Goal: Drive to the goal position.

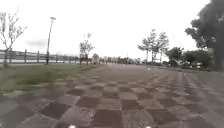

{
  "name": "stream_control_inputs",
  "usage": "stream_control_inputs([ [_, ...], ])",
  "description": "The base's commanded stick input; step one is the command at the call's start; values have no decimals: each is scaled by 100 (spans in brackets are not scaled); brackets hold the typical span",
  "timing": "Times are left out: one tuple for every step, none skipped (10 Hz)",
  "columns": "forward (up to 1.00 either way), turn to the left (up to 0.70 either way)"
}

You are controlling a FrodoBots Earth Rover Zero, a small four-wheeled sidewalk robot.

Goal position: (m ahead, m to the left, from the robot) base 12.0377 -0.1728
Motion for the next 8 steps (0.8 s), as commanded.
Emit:
stream_control_inputs([
  [85,0],
  [85,0],
  [85,0],
  [85,0],
  [85,0],
  [85,0],
  [85,0],
  [85,1],
])
